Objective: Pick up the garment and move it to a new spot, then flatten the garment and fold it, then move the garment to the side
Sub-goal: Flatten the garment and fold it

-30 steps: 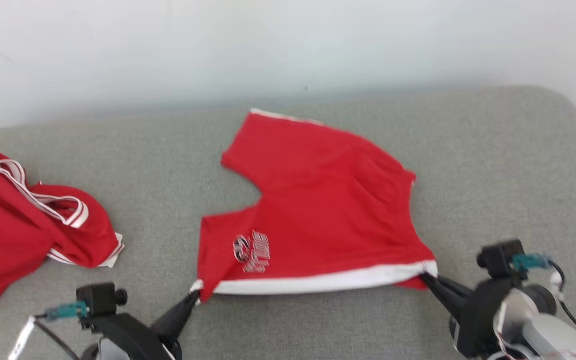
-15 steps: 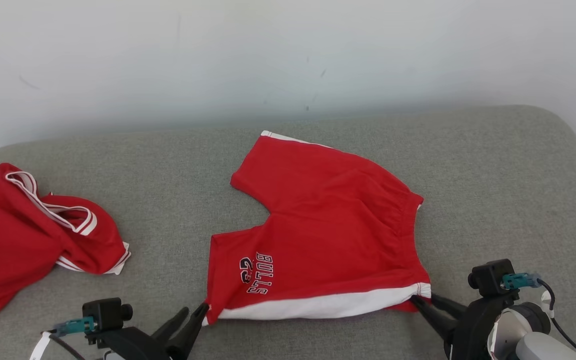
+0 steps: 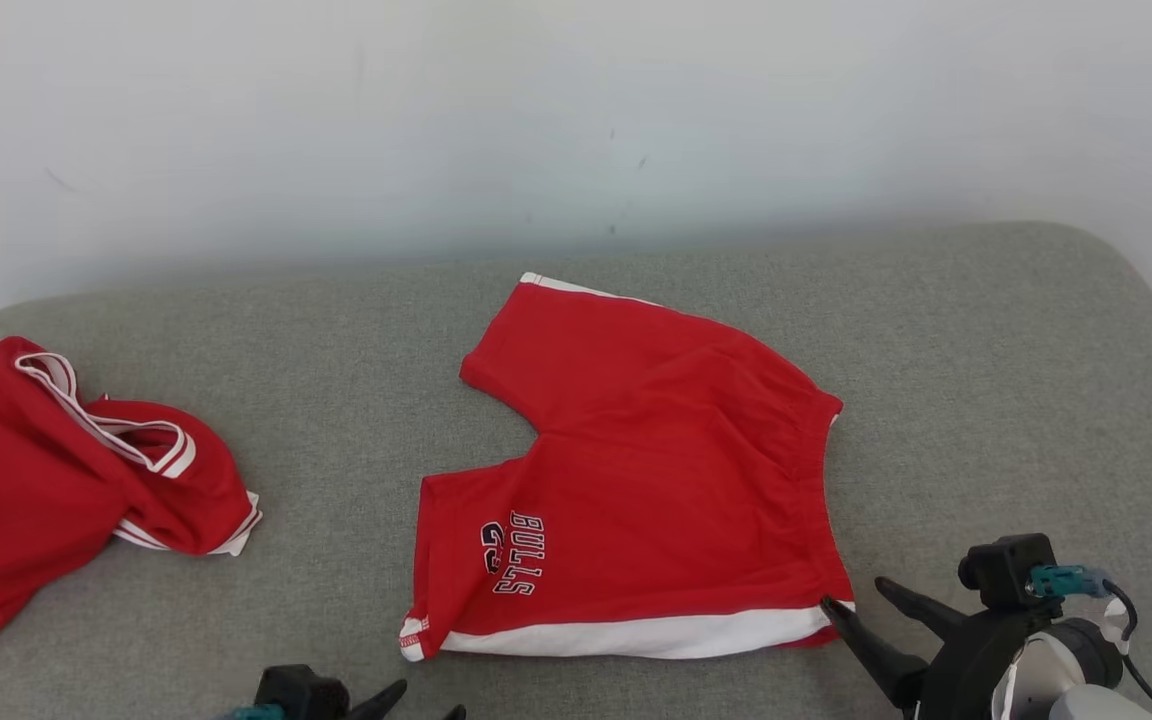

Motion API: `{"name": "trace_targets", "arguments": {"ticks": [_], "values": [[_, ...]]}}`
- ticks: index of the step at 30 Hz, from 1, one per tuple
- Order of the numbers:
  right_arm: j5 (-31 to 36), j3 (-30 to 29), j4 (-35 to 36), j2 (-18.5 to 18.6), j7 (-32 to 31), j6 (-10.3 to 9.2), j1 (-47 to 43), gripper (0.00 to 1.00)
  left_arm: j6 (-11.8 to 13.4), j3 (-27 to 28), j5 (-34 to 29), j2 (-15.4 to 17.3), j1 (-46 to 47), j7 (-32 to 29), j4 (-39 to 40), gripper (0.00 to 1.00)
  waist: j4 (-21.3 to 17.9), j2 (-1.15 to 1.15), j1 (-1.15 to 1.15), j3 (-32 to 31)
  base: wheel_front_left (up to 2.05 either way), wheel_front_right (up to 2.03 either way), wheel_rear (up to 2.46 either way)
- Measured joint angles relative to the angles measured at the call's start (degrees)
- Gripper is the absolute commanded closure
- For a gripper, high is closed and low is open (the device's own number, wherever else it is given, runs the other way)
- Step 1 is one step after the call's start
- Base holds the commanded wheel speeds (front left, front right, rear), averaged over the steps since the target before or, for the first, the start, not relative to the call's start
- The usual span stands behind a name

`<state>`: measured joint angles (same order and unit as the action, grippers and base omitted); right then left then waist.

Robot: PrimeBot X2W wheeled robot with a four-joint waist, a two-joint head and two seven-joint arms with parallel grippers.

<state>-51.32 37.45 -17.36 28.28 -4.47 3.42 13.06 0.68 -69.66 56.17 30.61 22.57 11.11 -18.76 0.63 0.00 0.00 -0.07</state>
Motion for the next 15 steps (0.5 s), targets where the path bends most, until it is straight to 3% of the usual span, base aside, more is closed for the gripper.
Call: {"name": "trace_targets", "arguments": {"ticks": [4,6,15], "values": [[0.11,-0.20,1.54,-0.03,0.44,-1.00,0.04,0.00,4.33,-3.10,-8.48,0.44,2.04,0.00,-1.15,0.00,-0.33,0.01,0.00,0.68,0.00,0.00,0.00],[0.59,-0.07,2.34,-0.07,0.45,-1.48,0.01,0.00,5.32,-3.04,-9.91,0.43,3.69,0.09,-1.77,0.00,-0.54,0.01,0.00,1.07,0.00,0.00,0.00],[1.12,-0.02,4.10,-0.52,0.37,-2.94,0.30,0.00,5.94,-2.16,-13.95,-0.74,5.36,0.58,-4.94,0.00,-1.63,0.01,0.01,2.66,0.00,0.00,0.00]]}}
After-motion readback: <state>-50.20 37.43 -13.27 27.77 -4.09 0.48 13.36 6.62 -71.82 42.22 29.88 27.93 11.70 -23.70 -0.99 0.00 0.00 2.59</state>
